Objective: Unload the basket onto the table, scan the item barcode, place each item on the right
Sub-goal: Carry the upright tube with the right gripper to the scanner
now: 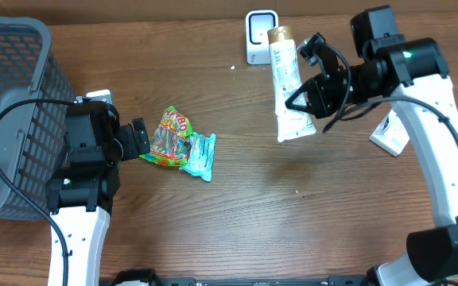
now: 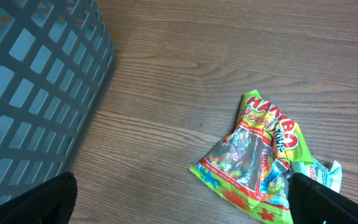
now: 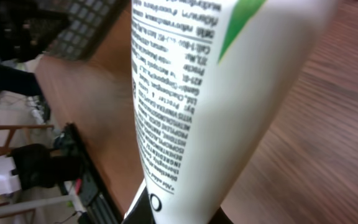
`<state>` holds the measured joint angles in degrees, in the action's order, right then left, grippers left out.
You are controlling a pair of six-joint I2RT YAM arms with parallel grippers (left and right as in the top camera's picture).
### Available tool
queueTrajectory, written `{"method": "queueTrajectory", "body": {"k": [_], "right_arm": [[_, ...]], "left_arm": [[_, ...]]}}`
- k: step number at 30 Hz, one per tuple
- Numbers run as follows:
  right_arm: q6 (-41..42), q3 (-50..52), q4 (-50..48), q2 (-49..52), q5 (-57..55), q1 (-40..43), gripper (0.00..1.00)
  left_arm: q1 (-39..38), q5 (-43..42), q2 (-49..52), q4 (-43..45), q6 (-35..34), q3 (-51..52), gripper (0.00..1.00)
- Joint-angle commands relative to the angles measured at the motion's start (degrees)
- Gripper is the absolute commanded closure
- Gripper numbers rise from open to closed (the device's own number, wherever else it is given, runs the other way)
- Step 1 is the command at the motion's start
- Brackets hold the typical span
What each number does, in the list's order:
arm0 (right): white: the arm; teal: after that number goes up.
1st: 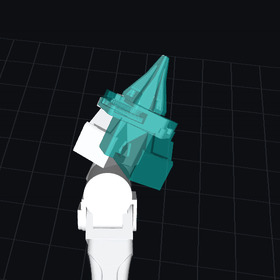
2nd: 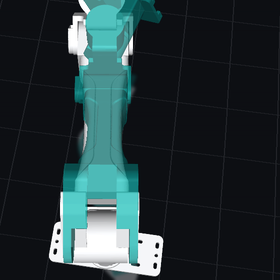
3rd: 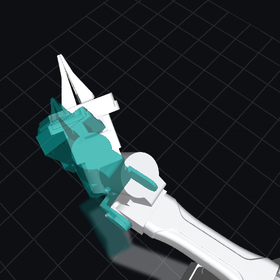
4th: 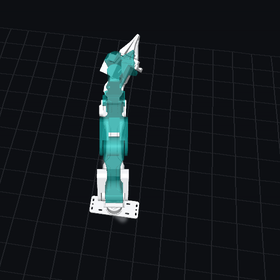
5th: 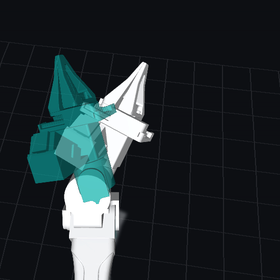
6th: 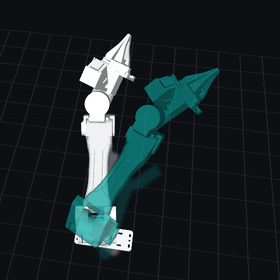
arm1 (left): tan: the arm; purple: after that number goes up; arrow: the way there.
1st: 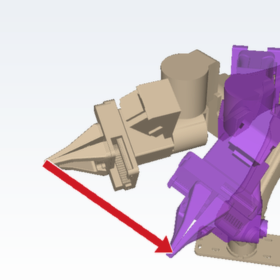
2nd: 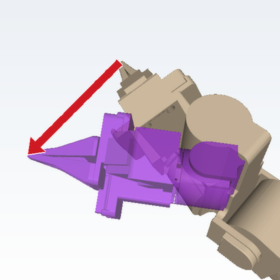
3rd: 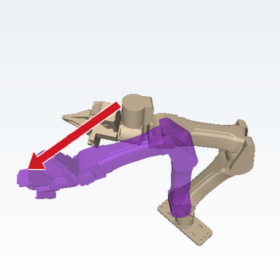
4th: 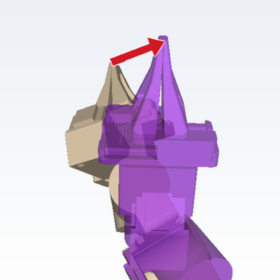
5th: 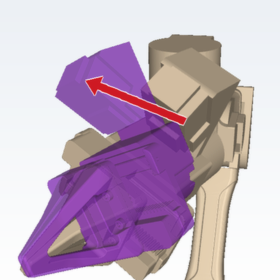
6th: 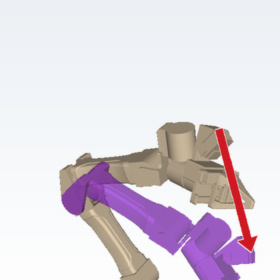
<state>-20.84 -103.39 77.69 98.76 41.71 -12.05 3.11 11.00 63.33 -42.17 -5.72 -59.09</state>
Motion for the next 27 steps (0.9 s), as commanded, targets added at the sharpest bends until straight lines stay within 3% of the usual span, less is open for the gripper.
{"method": "queueTrajectory", "body": {"k": [1, 17, 22, 27], "right_arm": [[-2.38, -0.98, 0.87, -1.01, 6.23, -0.20, 0.96], [-2.91, -0.98, 3.37, -1.38, 8.33, -0.20, 0.96], [12.02, -1.11, -6.95, -1.38, -13.11, -1.92, 0.96], [16.00, -3.34, -16.06, -1.09, -39.21, -7.45, 0.96]], "left_arm": [[0.24, 0.50, -0.33, 0.15, 0.83, -0.17, 0.00], [0.24, 0.50, -0.33, 0.15, 0.83, -0.17, 0.00], [0.24, 0.50, -0.33, 0.15, 0.83, -0.17, 0.00], [0.24, 0.50, -0.33, 0.15, 0.83, -0.17, 0.00]]}}
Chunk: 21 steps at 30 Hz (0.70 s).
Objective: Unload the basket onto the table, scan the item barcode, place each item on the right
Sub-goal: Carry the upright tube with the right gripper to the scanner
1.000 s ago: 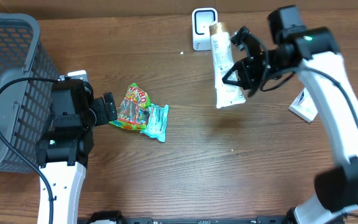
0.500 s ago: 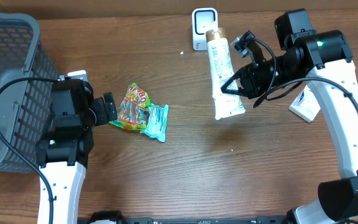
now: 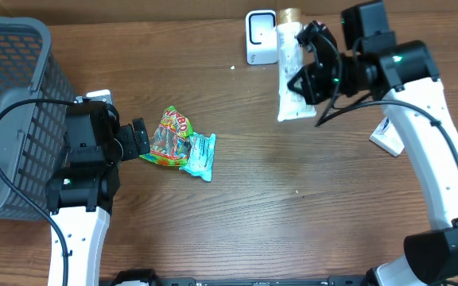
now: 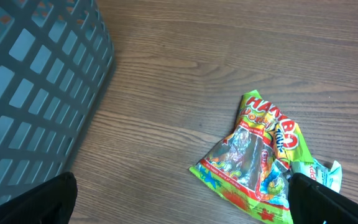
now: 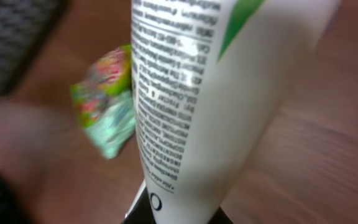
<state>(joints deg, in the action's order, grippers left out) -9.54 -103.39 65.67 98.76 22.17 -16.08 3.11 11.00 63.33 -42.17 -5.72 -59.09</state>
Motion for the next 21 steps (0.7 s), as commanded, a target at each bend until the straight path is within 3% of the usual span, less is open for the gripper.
{"method": "queueTrajectory", "body": {"k": [1, 5, 9, 21], "right_arm": [[4.70, -3.61, -5.22, -0.87, -22.93, -4.09, 0.96], [3.50, -3.78, -15.87, 1.99, -43.71, -7.52, 0.96], [-4.09, -3.78, -26.16, 6.40, -55.98, -8.68, 0.96], [-45.22, -3.78, -48.68, 22.60, -60.87, -7.85, 0.96]], "left_arm": [[0.24, 0.50, -0.33, 0.15, 0.83, -0.17, 0.00], [0.24, 0.50, -0.33, 0.15, 0.83, -0.17, 0.00], [0.24, 0.50, -0.33, 0.15, 0.83, -0.17, 0.00], [0.24, 0.50, -0.33, 0.17, 0.83, -0.17, 0.00]]}}
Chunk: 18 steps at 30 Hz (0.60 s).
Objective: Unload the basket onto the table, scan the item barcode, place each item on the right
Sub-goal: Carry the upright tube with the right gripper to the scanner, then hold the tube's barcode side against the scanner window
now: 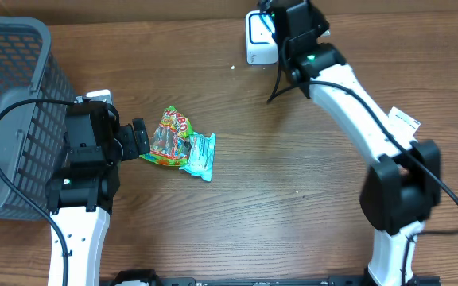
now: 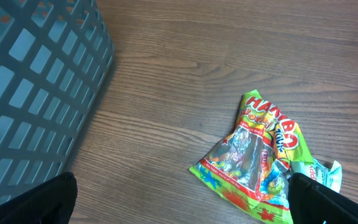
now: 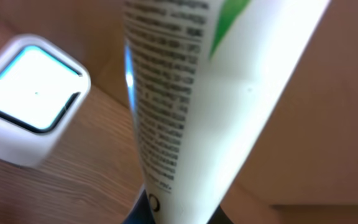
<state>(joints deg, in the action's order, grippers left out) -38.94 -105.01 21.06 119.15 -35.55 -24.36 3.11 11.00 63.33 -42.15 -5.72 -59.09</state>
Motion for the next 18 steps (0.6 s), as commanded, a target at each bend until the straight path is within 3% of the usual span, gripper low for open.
{"method": "queueTrajectory", "body": {"k": [1, 7, 18], "right_arm": [[-16.94, -2.16, -5.77, 2.99, -2.95, 0.44, 0.96], [-25.77, -2.16, -10.32, 6.27, 4.94, 0.48, 0.96], [-23.91, -2.16, -19.39, 11.17, 5.42, 0.83, 0.96]], "left_arm": [[0.24, 0.50, -0.33, 0.13, 0.83, -0.17, 0.00], [0.24, 0.50, -0.33, 0.13, 0.83, -0.17, 0.00], [0.24, 0.50, -0.33, 0.13, 0.83, -0.17, 0.00]]}}
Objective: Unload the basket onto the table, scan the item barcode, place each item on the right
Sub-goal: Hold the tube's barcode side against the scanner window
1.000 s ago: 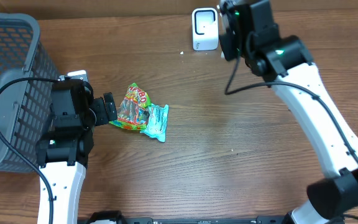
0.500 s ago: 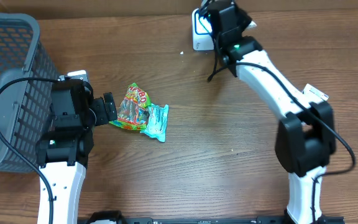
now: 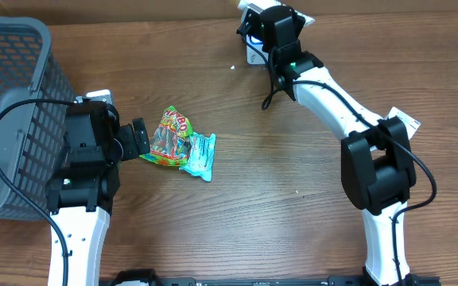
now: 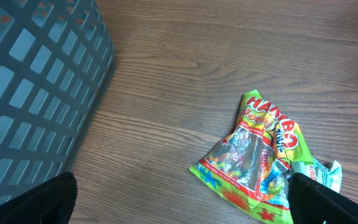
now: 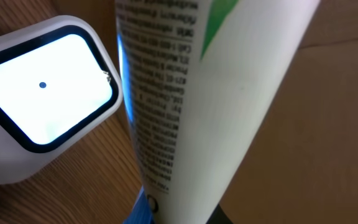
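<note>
The white tube [image 5: 191, 93] with small print and a green patch fills the right wrist view, and my right gripper [image 5: 179, 214] is shut on its lower end. Its printed side stands right next to the lit face of the white scanner [image 5: 42, 87], with a blue glow along its edge. Overhead, my right gripper [image 3: 270, 20] covers the scanner [image 3: 252, 52] at the back edge and hides the tube. My left gripper [image 4: 182, 202] is open and low over the table beside a Haribo bag [image 4: 260, 162].
A grey mesh basket [image 3: 6, 95] stands at the far left, close to my left arm. A teal packet [image 3: 199, 155] lies against the Haribo bag [image 3: 169, 133]. A white box [image 3: 405, 121] lies at the right, partly behind the right arm.
My right gripper has brought the tube closer to the scanner, whose lit face now looks larger in the right wrist view. A blue glow shows on the tube. The left arm is unchanged.
My right gripper first held the tube above the table to the right of the scanner. It was then nearer the scanner, then at the back edge beside it, and now right against its lit face. The left gripper stayed open by the Haribo bag.
</note>
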`<state>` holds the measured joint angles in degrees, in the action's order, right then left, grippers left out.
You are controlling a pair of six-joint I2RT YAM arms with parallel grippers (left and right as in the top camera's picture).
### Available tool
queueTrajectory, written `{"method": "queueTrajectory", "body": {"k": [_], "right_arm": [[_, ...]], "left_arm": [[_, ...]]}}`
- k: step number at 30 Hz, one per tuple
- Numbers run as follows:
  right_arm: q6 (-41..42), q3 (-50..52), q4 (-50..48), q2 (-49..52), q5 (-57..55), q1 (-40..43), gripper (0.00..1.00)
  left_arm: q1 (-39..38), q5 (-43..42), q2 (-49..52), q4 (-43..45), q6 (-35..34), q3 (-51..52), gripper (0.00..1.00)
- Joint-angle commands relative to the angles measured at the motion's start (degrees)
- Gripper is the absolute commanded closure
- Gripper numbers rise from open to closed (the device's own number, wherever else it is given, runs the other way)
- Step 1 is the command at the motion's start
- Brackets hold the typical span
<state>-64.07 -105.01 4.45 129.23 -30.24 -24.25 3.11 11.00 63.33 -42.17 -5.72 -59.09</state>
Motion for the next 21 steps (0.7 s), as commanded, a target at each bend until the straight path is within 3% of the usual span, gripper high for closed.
{"method": "queueTrajectory", "body": {"k": [1, 9, 21], "right_arm": [[1.68, -2.16, -3.43, 1.60, 0.13, 0.85, 0.96], [13.14, -2.16, -8.26, 2.91, 0.37, 2.97, 0.96], [13.07, -2.14, -6.51, 3.04, 2.12, 4.87, 0.96]], "left_arm": [[0.24, 0.50, -0.33, 0.15, 0.83, -0.17, 0.00], [0.24, 0.50, -0.33, 0.17, 0.83, -0.17, 0.00], [0.24, 0.50, -0.33, 0.15, 0.83, -0.17, 0.00]]}}
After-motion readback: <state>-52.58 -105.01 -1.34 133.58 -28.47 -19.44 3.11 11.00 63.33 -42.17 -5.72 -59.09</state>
